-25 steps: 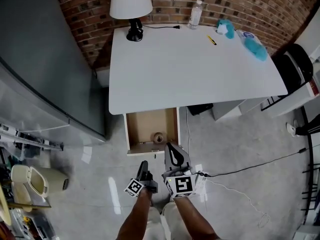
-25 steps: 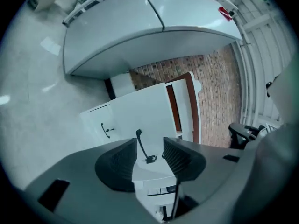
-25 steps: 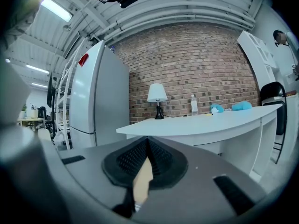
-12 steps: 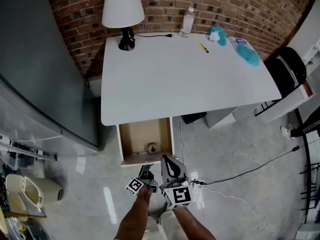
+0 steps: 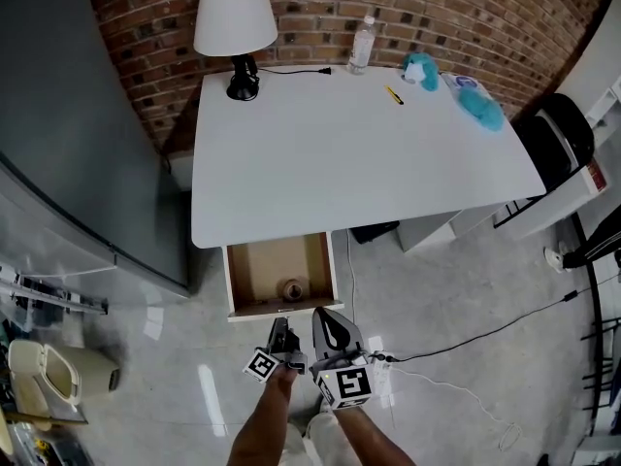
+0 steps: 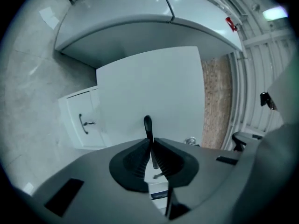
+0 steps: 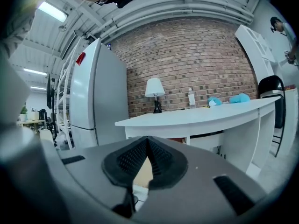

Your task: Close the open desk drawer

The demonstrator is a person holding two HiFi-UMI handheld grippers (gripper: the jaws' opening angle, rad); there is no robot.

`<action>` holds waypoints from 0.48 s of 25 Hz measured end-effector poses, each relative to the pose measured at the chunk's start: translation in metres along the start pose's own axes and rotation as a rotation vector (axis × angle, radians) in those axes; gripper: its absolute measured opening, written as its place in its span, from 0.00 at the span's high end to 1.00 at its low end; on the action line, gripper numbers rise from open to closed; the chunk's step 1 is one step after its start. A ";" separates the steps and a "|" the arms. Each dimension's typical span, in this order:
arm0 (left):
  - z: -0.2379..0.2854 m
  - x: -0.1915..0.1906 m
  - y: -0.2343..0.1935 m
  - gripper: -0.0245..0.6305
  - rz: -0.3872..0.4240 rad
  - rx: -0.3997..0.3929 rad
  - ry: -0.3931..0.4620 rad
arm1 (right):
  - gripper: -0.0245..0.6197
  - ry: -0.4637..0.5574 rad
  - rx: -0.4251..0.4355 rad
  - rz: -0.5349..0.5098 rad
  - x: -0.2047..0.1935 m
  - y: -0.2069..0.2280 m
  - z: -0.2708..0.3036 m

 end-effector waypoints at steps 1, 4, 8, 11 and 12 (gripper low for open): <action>0.005 0.003 0.008 0.91 0.036 -0.047 -0.004 | 0.95 -0.002 0.001 0.002 0.000 0.000 0.000; 0.033 0.009 0.041 0.91 0.092 -0.157 -0.025 | 0.95 0.002 0.000 0.007 0.002 0.002 0.001; 0.052 0.008 0.050 0.92 0.018 -0.053 -0.003 | 0.95 0.019 0.001 0.015 0.007 0.001 0.005; 0.048 0.010 0.045 0.92 0.029 -0.052 -0.005 | 0.95 0.023 0.014 0.005 0.013 0.000 0.006; 0.049 0.011 0.046 0.92 0.038 -0.063 -0.006 | 0.95 0.024 0.013 0.003 0.014 0.001 0.007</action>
Point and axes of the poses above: the fingertips, and each gripper's own axes: z forward along the fingers, y to its right, x out of its top, the point moved 8 cm from there along -z, backward along the fingers, and after that the axes turned 9 degrees about y, right-handed, at the moved point
